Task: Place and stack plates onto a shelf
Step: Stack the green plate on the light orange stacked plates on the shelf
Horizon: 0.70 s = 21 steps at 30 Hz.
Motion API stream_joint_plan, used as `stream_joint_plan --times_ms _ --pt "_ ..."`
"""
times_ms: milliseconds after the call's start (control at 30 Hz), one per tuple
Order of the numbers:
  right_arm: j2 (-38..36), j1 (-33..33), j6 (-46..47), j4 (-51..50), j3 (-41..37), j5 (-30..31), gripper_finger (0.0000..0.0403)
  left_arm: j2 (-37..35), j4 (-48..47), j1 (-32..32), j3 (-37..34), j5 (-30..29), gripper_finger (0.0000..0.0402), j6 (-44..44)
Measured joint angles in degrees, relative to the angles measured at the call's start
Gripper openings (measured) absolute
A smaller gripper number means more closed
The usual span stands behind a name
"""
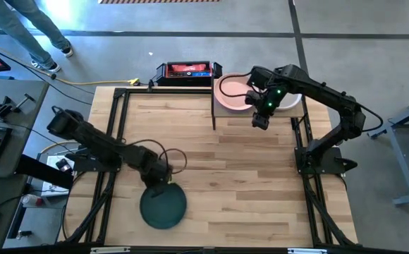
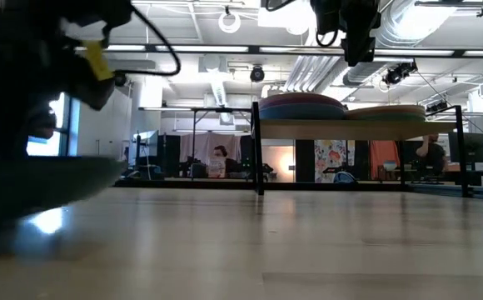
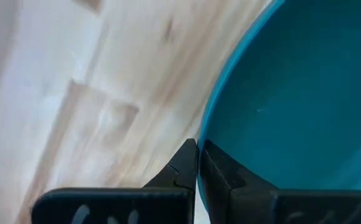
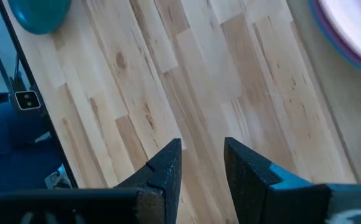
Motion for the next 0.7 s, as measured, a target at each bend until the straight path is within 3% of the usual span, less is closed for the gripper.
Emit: stream_joint_plan --times_ms 367,700 --pt "0.0 5.4 2.0 0.8 0.0 0.0 0.0101 -6.1 -0.4 9.6 6.2 -5.7 0.0001 -1.8" --pt "0.0 11.3 7.4 10.0 0.0 3.2 0.0101 -6.7 -0.8 17.2 16.8 -17.3 0.0001 2.3"
